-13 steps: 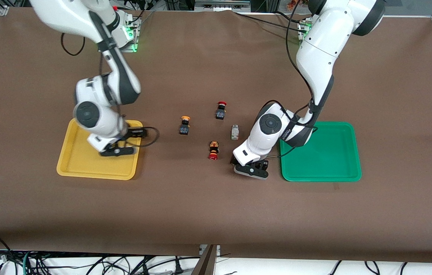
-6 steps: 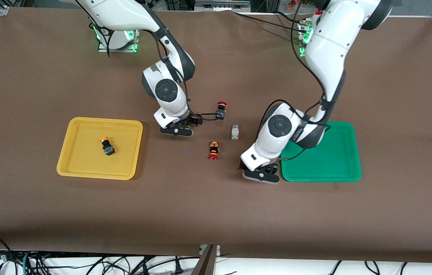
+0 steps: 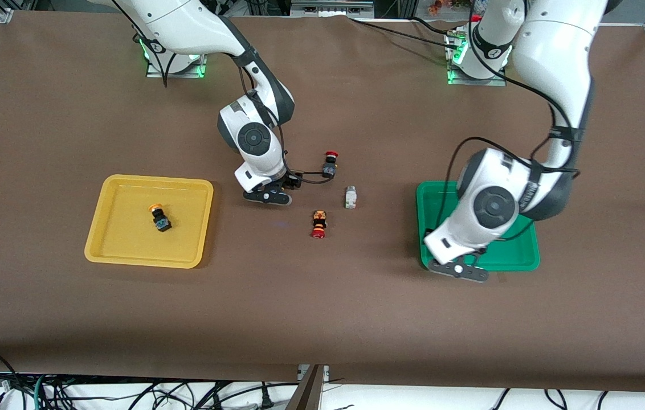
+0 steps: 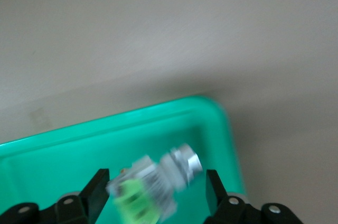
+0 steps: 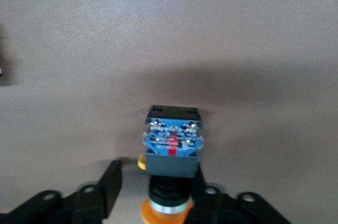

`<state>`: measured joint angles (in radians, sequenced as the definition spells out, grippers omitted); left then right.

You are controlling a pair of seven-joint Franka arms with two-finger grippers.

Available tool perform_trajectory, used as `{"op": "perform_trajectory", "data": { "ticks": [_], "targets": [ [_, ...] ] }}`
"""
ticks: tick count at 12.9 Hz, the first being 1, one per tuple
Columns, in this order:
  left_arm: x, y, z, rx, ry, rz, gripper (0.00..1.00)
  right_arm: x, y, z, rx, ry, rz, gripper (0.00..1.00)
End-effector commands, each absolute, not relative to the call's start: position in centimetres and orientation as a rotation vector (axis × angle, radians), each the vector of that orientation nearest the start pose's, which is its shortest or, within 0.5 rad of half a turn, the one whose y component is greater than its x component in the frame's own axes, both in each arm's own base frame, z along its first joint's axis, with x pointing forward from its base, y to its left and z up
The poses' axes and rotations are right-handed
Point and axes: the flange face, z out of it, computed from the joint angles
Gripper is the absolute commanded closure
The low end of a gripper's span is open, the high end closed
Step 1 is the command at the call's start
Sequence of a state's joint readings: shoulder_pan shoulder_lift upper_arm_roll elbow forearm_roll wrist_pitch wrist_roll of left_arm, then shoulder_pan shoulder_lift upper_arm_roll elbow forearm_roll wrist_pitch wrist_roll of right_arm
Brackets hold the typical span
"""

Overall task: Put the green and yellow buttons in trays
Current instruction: 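Drop the white button in the green tray while the right gripper grasps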

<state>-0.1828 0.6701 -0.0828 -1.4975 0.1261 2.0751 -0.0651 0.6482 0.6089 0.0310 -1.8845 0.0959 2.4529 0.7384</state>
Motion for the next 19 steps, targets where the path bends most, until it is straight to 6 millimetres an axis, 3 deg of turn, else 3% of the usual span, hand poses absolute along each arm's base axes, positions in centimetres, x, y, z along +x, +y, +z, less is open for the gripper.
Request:
{"op": "perform_trajectory", "data": {
  "ticks": [1, 2, 4, 6, 8, 9, 10, 12, 13, 14, 16, 19],
  "targets": [
    [66.4, -13.0, 23.2, -3.019, 0.447, 0.236, 0.00, 49.5, 38.1, 19.6, -3.117, 0.157, 0.146, 0.95],
    [66.2, -12.9, 23.1, -3.019, 0.441, 0.248, 0.00, 50.7, 36.4, 21.1, -3.135, 0.121, 0.150, 0.95],
    [66.2, -14.1, 25.8, -3.031, 0.450, 0.207, 0.00, 53.2, 32.2, 24.1, -3.170, -0.007, 0.171, 0.95],
    [65.3, -19.6, 28.6, -3.073, 0.433, 0.151, 0.00, 55.9, 26.2, 25.5, -3.195, -0.194, 0.185, 0.95],
    [63.6, -26.3, 29.6, -3.150, 0.169, 0.121, 0.00, 57.9, 19.5, 25.3, -3.211, -0.355, 0.189, 0.91],
    [62.6, -29.6, 29.8, -3.173, 0.068, 0.112, 0.00, 57.8, 17.6, 24.5, -3.219, -0.352, 0.210, 0.85],
    [61.6, -32.7, 29.3, -3.185, 0.006, 0.097, 0.00, 57.3, 16.6, 23.5, -3.223, -0.332, 0.203, 0.77],
    [58.4, -38.8, 27.5, -3.201, -0.004, 0.055, 0.00, 57.1, 15.7, 22.5, -3.227, -0.321, 0.157, 0.29],
    [57.2, -40.3, 25.8, -3.192, 0.031, 0.086, 0.00, 57.4, 15.4, 22.7, -3.228, -0.302, 0.148, 0.10],
    [56.3, -41.1, 24.6, -3.183, 0.056, 0.115, 0.00, 57.6, 15.4, 23.3, -3.225, -0.295, 0.142, 0.02],
    [54.3, -42.9, 22.9, -3.161, 0.116, 0.151, 0.00, 58.0, 16.1, 25.7, -3.208, -0.253, 0.138, 0.01],
    [54.0, -42.8, 19.9, -3.136, 0.139, 0.163, 0.00, 58.3, 17.9, 32.7, -3.139, -0.164, 0.173, 0.01]
  ]
}}
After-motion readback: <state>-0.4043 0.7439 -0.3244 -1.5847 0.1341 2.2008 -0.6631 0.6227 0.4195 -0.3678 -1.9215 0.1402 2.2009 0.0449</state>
